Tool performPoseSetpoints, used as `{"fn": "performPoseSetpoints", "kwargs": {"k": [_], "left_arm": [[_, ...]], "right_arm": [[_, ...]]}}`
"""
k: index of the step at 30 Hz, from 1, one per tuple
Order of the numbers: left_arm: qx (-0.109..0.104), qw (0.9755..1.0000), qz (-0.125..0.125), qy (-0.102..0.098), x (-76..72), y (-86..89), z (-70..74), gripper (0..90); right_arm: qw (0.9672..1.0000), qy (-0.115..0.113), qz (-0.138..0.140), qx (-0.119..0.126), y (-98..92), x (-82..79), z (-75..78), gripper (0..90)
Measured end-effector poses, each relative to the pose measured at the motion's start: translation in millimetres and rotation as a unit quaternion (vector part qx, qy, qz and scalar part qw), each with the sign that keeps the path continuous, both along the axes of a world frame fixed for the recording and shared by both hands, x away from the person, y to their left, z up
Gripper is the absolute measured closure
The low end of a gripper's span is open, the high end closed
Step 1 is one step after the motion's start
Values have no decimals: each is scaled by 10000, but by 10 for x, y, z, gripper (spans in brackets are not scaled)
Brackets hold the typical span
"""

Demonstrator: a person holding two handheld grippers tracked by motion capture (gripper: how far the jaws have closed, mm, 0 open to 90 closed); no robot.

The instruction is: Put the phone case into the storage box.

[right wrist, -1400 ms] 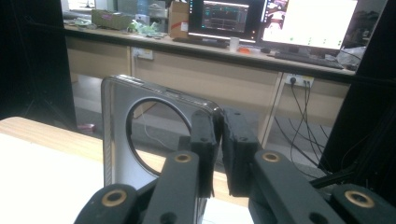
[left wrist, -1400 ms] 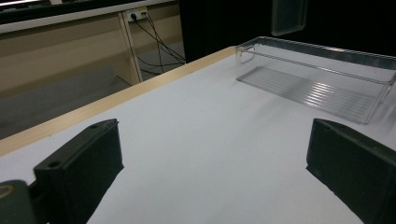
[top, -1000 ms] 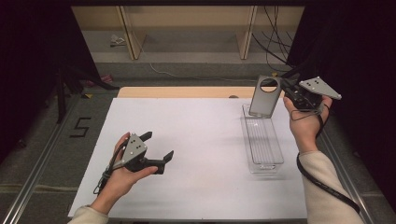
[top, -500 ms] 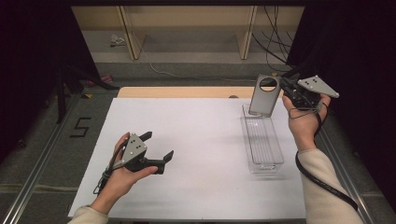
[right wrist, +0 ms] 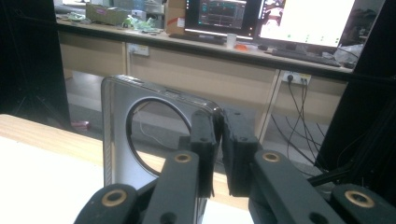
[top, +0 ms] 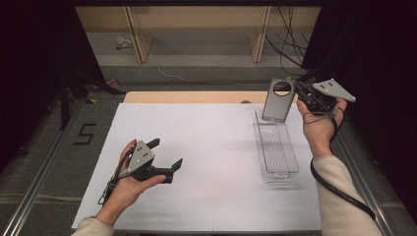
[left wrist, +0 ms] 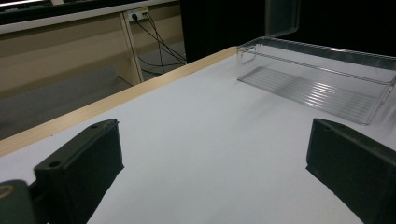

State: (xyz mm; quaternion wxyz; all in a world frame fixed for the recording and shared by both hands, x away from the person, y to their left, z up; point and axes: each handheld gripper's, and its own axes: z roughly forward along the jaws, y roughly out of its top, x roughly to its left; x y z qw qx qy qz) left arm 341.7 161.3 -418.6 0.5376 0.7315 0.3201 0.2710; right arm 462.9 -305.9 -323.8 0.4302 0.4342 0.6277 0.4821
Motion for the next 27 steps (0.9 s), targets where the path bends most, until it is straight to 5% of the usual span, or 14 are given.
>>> {"fn": "performPoseSetpoints", "kwargs": {"k": [27], "left_arm": [[-3, 10000, -15, 7, -5, -9, 0, 31]], "right_arm": [[10000, 19, -23, -28, 23, 89, -34, 842]]}}
